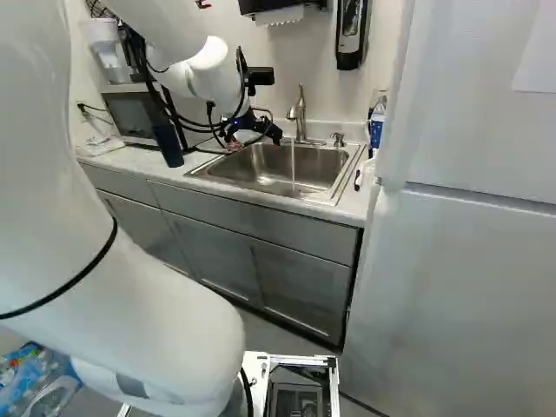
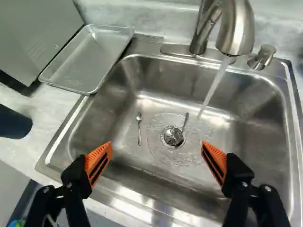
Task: Rinse the cup and place it in the tray
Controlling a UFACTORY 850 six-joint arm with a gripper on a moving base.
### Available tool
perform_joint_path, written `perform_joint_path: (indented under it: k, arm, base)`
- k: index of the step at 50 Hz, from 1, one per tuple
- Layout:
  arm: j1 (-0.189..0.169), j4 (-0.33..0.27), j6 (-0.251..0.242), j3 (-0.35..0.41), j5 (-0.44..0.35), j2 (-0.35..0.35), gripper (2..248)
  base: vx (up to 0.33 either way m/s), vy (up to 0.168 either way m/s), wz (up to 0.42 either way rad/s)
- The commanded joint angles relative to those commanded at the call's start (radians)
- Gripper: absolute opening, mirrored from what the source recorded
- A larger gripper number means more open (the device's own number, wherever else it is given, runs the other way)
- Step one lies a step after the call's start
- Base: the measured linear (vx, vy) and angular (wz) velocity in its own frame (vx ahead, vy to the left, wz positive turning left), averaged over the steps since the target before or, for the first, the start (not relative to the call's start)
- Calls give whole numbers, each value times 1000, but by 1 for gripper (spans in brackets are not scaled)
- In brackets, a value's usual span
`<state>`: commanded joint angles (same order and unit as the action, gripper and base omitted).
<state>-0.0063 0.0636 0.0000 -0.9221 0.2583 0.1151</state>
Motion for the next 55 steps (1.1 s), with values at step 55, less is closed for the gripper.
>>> perform_joint_path:
  k: [55]
  arm:
    - [186, 0, 0, -46, 0, -47, 247]
  base:
    - [0, 0, 0]
